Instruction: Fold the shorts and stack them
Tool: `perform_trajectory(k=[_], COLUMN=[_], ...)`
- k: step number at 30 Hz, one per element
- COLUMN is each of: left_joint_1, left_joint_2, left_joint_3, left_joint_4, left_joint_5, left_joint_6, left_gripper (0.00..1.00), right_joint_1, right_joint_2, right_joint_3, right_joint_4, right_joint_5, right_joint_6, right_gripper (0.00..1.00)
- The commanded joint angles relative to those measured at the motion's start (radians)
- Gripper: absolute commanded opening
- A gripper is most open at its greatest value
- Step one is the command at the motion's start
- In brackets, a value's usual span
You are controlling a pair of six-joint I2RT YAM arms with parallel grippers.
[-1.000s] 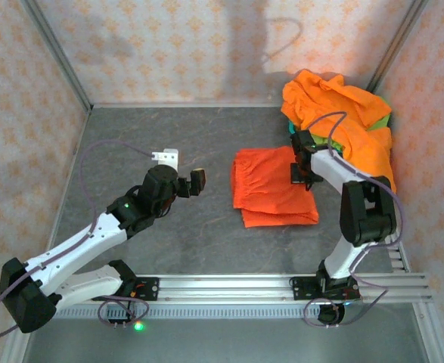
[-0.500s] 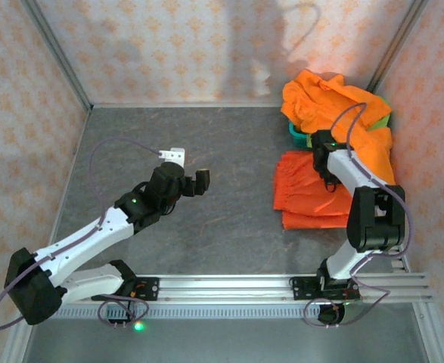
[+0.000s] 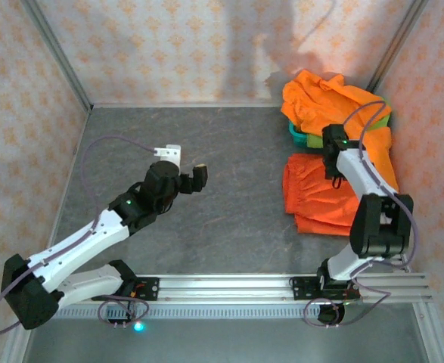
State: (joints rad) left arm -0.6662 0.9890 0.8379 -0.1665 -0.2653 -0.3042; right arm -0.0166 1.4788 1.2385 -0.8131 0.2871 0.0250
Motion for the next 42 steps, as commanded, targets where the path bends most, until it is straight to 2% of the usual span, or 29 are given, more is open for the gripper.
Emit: perform_trajectory(k=[1, 4, 11, 13, 18, 26, 31, 35, 36, 42], left_joint_1=[0.011, 0.019, 0.106, 0.146, 0.154, 0.155, 0.154, 0.154, 0.154, 0.153], left_joint_2=[-0.043, -0.049, -0.057, -0.026, 0.016, -0.041, -0.044, -0.056, -0.061, -0.07], left_joint_3=[-0.003, 0.019, 0.048, 0.075, 0.112, 0.053, 0.043, 0.025, 0.022, 0.016], left_joint_4=[0.015, -0.049, -0.088, -0.134, -0.201, -0.147, -0.159, -0.155, -0.153, -0.151], left_joint_5=[-0.12, -0.191, -0.088, -0.026, 0.009, 0.019, 0.026, 0.022, 0.02, 0.015], left_joint_6=[0.089, 0.081, -0.055, -0.087, -0.088, -0.109, -0.121, -0.128, -0.128, -0.128], left_gripper=[1.0, 1.0, 1.0, 1.0, 1.0, 1.0, 1.0, 1.0, 1.0, 1.0], right_joint_1=[0.001, 0.031, 0.121, 0.137, 0.145, 0.144, 0.144, 0.144, 0.143, 0.145], right_joint_2=[-0.048, 0.004, 0.269, 0.361, 0.568, 0.825, 0.883, 0.854, 0.833, 0.662], right_joint_3=[0.106, 0.211, 0.523, 0.619, 0.807, 1.049, 1.114, 1.125, 1.125, 1.123], right_joint_4=[0.051, 0.051, -0.002, -0.027, -0.064, -0.119, -0.147, -0.159, -0.157, -0.114], right_joint_5=[-0.249, -0.252, -0.178, -0.155, -0.093, -0.031, -0.028, -0.036, -0.044, -0.089], right_joint_6=[0.06, 0.044, -0.028, -0.044, -0.076, -0.145, -0.152, -0.141, -0.135, -0.097], right_gripper=[0.99, 1.0, 1.0, 1.0, 0.95, 0.68, 0.33, 0.04, 0.0, 0.0])
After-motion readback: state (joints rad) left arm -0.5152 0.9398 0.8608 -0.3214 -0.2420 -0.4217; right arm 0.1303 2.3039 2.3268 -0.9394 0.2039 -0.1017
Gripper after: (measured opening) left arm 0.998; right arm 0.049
